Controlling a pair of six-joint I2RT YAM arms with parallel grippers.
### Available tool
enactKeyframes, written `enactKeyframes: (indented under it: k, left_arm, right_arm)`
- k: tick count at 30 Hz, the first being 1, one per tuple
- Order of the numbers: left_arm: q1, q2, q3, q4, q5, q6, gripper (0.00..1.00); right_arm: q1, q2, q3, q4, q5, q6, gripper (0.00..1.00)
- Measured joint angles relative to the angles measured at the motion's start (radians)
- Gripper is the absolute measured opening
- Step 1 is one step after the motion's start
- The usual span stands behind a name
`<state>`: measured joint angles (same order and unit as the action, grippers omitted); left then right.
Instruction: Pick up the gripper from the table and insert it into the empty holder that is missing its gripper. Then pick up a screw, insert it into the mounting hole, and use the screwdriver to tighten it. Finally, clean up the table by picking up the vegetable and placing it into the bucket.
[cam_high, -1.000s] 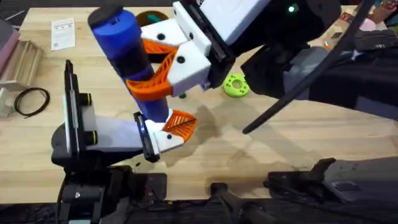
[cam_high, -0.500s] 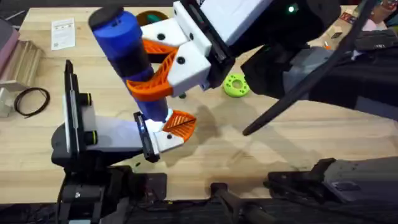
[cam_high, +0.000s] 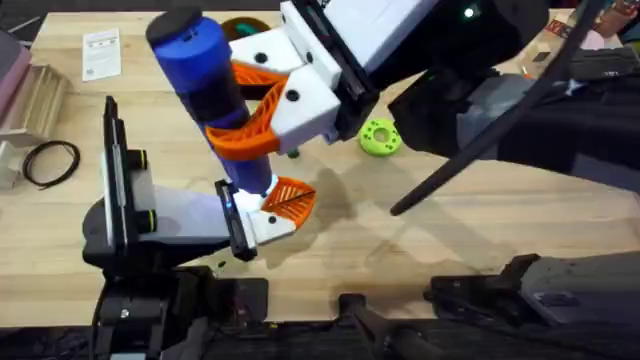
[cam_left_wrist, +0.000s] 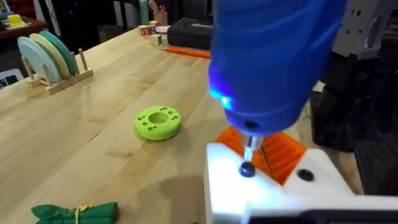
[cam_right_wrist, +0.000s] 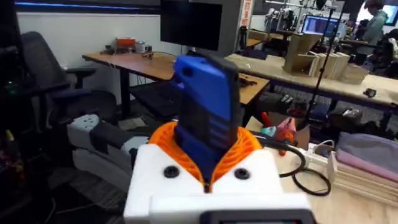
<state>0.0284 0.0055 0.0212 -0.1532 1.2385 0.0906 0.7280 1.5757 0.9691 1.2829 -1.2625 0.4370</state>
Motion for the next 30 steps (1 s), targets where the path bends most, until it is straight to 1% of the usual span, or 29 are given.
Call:
enactKeyframes:
  k: [4, 26, 30]
  left_arm:
    - [0.0, 0.0, 0.0, 0.0, 0.0, 0.0, 0.005]
    - [0.0, 0.0, 0.0, 0.0, 0.0, 0.0, 0.005]
    - [0.0, 0.0, 0.0, 0.0, 0.0, 0.0, 0.005]
  right_arm:
    - [0.0, 0.0, 0.0, -0.02, 0.0, 0.0, 0.023]
    - [0.0, 0.0, 0.0, -0.024, 0.0, -0.015, 0.023]
    - [0.0, 0.0, 0.0, -0.065, 0.0, -0.027, 0.023]
